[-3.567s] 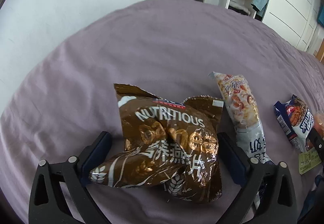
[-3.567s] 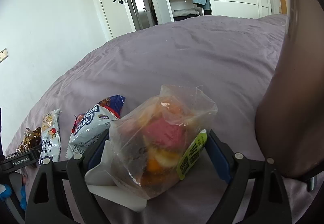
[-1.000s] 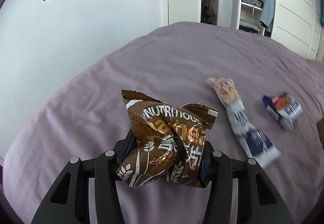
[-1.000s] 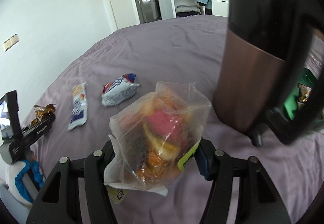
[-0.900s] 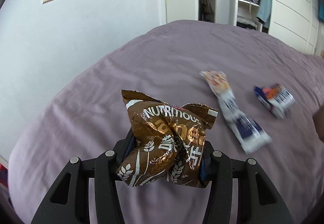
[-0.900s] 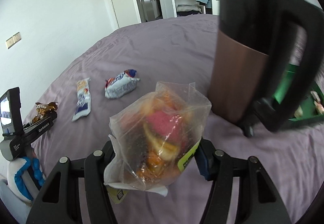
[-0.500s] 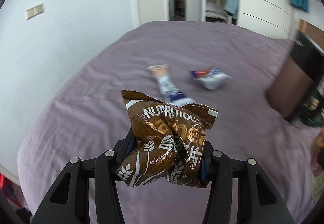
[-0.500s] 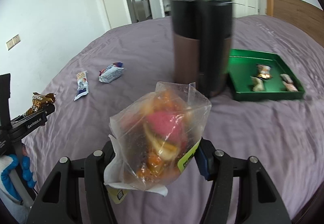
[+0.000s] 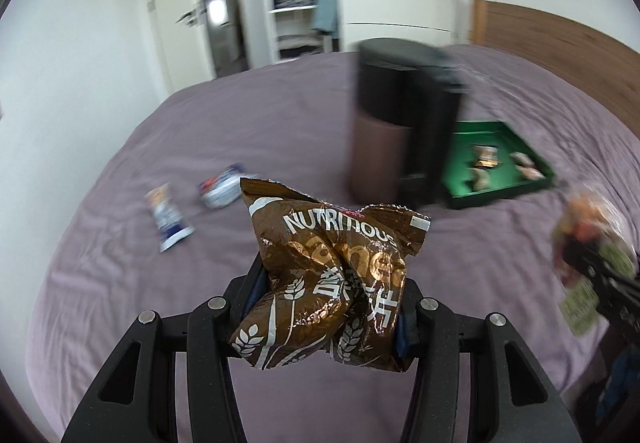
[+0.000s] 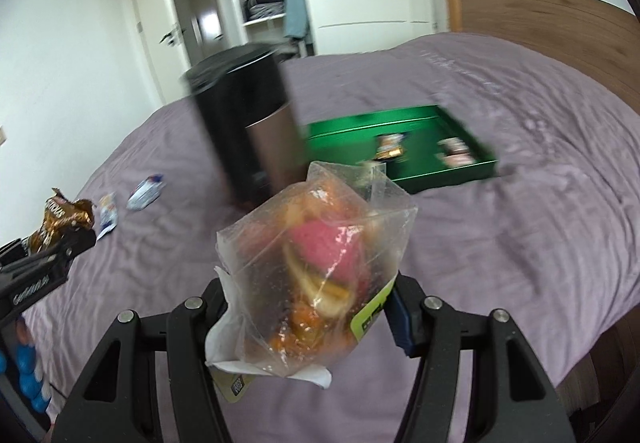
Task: Organize snacks
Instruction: 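Carry the brown bag and clear candy bag over the green tray, then open the left gripper over the tray while the right gripper releases the candy bag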
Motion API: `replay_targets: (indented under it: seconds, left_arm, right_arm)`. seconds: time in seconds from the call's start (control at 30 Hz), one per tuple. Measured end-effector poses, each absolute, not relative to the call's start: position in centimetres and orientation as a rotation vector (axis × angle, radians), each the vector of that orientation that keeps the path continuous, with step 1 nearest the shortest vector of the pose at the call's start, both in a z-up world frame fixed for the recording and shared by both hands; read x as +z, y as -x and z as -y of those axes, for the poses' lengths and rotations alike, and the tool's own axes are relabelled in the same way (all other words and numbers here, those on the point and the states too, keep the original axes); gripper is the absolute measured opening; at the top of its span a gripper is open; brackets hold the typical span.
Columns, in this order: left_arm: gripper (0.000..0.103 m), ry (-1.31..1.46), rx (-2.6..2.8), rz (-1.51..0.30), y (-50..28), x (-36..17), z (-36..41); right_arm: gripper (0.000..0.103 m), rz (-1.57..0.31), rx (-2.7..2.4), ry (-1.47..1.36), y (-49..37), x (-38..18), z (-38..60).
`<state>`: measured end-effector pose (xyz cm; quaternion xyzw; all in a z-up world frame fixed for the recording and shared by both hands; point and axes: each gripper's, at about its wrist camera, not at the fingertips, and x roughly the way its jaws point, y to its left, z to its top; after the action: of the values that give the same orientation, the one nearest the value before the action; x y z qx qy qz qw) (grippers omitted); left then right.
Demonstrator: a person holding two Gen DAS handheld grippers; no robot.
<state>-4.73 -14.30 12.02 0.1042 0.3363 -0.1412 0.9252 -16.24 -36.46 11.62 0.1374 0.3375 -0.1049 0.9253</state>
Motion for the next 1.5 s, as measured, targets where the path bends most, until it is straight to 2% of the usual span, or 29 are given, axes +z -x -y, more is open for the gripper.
replay_targets:
  seconds: [0.4, 0.77, 1.13, 1.5]
  left_arm:
    - [0.045, -0.330, -0.516, -0.680, 3.9, 12.3, 30.0]
    - [0.046, -0.326, -0.417, -0.674, -7.2, 9.7, 40.1]
    - [0.046, -0.268, -0.245, -0.696, -17.2, 6.2, 43.9]
    - [0.046, -0.253, -0.256, -0.770, -19.7, 2.7, 46.1]
  right_arm:
    - [0.053, -0.590, -0.363, -0.274, 13.7, 12.0, 50.1]
    - [0.053, -0.585, -0.341, -0.176, 1.0, 10.5, 56.9]
    - [0.054, -0.716, -0.254, -0.082, -12.1, 5.6, 59.1]
    - [0.054, -0.834, -0.223, -0.086, -15.8, 0.9, 60.4]
